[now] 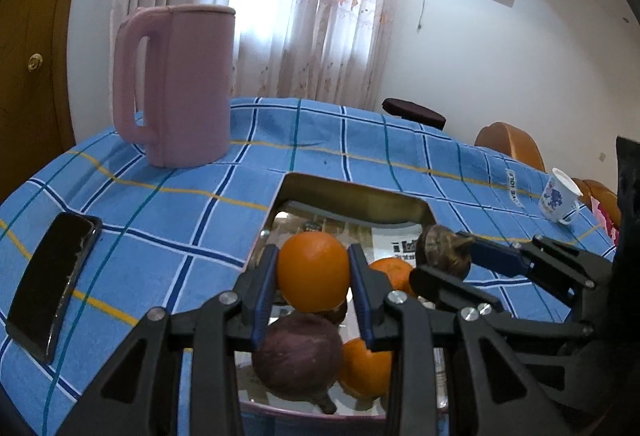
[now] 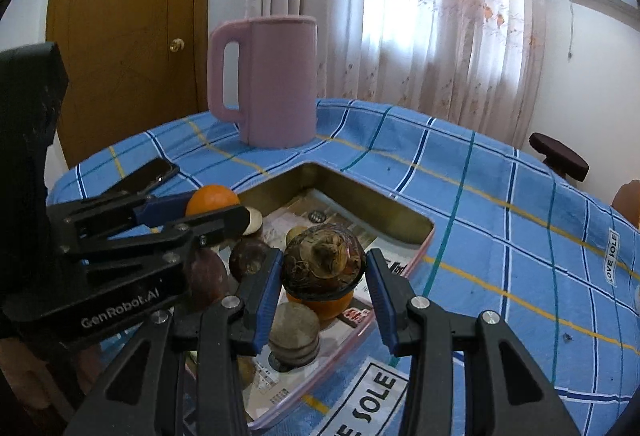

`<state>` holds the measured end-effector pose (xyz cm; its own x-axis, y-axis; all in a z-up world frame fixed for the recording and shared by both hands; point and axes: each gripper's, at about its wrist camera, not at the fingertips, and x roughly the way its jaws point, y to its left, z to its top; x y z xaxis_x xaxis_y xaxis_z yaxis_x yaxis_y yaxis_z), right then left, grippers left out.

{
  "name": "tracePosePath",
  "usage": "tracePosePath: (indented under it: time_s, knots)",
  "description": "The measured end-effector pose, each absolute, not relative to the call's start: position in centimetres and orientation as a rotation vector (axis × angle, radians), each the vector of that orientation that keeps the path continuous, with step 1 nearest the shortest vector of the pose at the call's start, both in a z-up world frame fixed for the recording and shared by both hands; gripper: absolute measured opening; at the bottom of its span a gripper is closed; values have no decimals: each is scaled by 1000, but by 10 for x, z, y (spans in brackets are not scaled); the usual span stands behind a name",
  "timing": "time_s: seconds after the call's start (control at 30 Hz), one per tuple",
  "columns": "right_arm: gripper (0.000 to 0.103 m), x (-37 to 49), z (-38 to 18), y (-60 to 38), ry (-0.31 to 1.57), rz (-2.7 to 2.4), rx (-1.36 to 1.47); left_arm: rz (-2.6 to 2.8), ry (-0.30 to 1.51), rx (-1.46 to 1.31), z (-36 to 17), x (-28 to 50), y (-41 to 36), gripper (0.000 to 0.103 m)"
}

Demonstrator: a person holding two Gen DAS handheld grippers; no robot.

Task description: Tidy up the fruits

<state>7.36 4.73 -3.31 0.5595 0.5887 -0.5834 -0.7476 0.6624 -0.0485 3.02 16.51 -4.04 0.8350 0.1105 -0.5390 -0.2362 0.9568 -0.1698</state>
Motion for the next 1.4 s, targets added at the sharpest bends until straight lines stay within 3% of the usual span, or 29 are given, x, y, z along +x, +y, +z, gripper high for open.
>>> tracePosePath:
  time_s: [0.37,0.5,0.57,0.63,0.67,1.17,1.4]
  knots:
    - [44,74,-46,50,624,824,-324,180,578,-232,-45,31,166,37]
    - [55,71,-46,51,621,833,-332,179,575,-224,-45,29,165,39]
    - [58,68,-45,51,620,838,-338,185,572,-219,-44,27,164,46]
    - [59,66,-43,51,611,833,-345,195,558,-210,-41,24,162,65]
    - [59,65,-43,49,608,831,-344,203,548,-202,-39,21,161,68]
    - [64,57,-20,14,539,737,-291,215,460,-188,-12,-5,158,82]
    - [64,50,-10,1,513,720,-267,228,438,-175,-5,-11,153,95]
